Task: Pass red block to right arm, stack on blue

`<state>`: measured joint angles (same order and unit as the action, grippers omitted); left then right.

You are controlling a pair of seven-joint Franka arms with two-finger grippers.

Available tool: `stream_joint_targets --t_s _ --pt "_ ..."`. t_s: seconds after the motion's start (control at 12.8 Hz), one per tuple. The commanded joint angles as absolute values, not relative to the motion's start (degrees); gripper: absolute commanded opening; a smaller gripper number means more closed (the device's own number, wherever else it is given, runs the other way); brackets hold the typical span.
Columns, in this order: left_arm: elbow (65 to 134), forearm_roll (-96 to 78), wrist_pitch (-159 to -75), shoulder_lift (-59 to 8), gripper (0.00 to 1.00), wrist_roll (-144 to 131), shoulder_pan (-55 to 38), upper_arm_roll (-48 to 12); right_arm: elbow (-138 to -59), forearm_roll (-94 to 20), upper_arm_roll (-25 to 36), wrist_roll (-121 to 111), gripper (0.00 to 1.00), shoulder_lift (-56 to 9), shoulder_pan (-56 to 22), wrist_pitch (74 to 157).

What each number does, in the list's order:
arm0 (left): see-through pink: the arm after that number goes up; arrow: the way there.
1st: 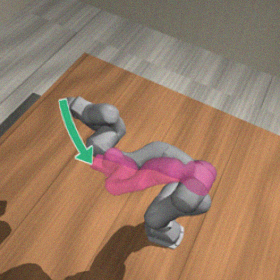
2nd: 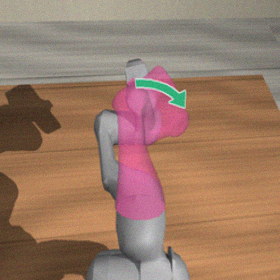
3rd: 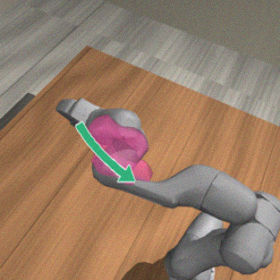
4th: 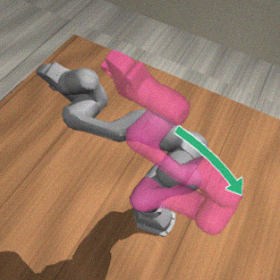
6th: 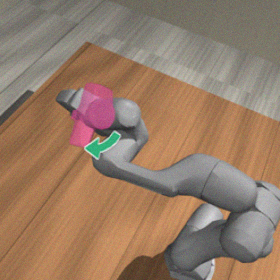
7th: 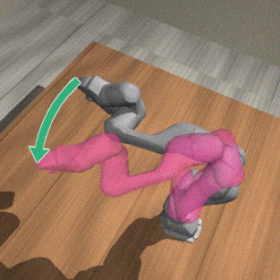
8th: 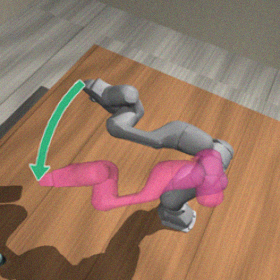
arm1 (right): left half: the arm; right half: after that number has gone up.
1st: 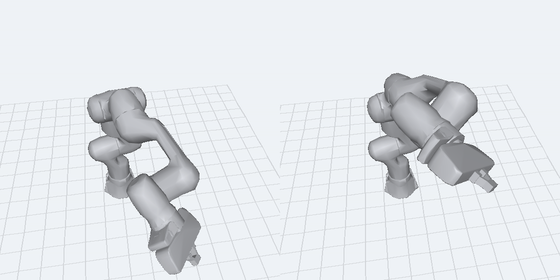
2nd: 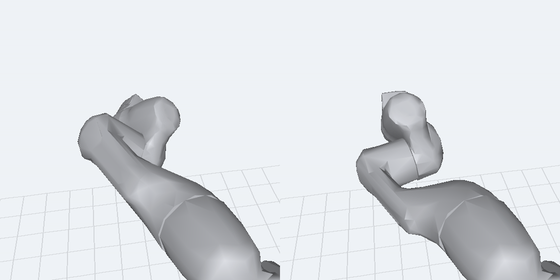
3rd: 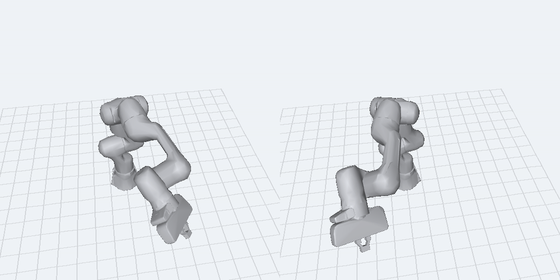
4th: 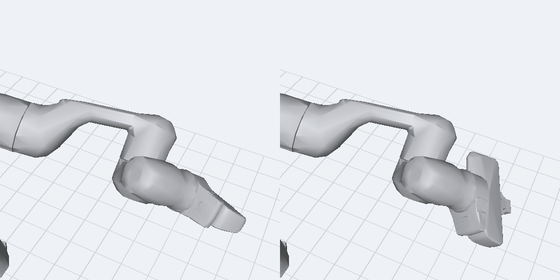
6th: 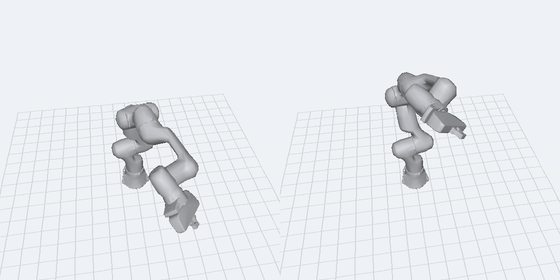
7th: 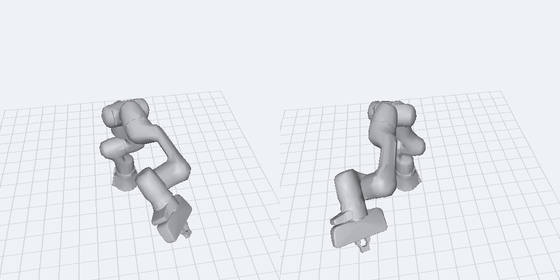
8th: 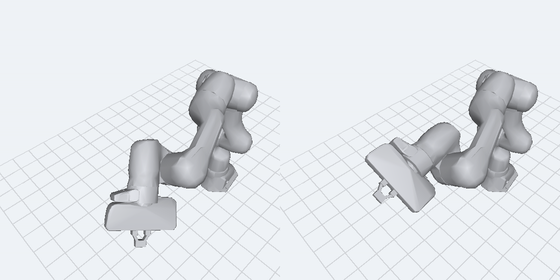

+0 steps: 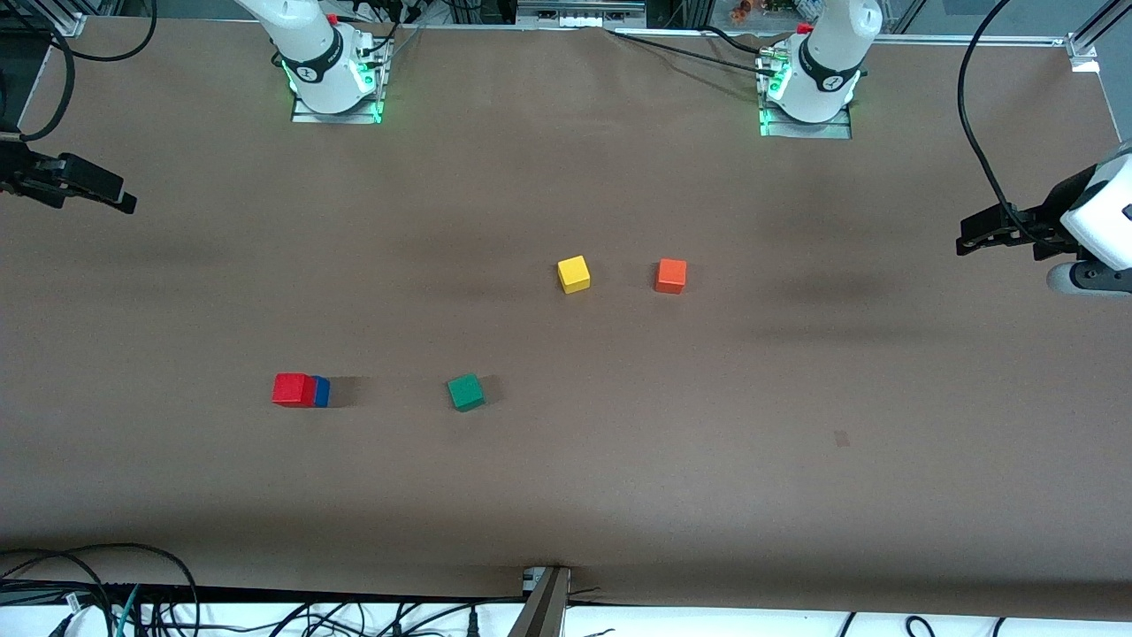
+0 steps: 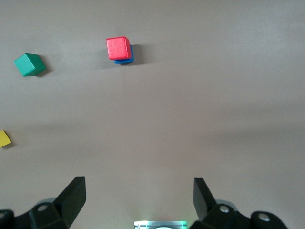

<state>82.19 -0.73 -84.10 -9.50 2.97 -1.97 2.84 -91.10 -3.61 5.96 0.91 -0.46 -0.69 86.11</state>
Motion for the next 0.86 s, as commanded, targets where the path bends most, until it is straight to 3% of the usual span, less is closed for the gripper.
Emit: stream_joint_targets --t_s 0.0,0.23,0.78 --pt "80.86 0.09 -83.85 -10.11 1.0 3.34 -2.2 2.81 -94.31 -2.72 4.66 0.88 1.0 2.81 -0.26 85.17" --pt "80.86 0.09 -83.85 -10.11 1.0 3.34 -2.2 2.81 -94.13 -2.11 10.09 0.97 1.0 3.17 -8.68 84.81" --pt "80.86 0.0 -83.85 -10.11 1.0 3.34 -2.2 2.9 -89.74 -0.35 10.28 0.7 1.0 0.44 -9.05 84.2"
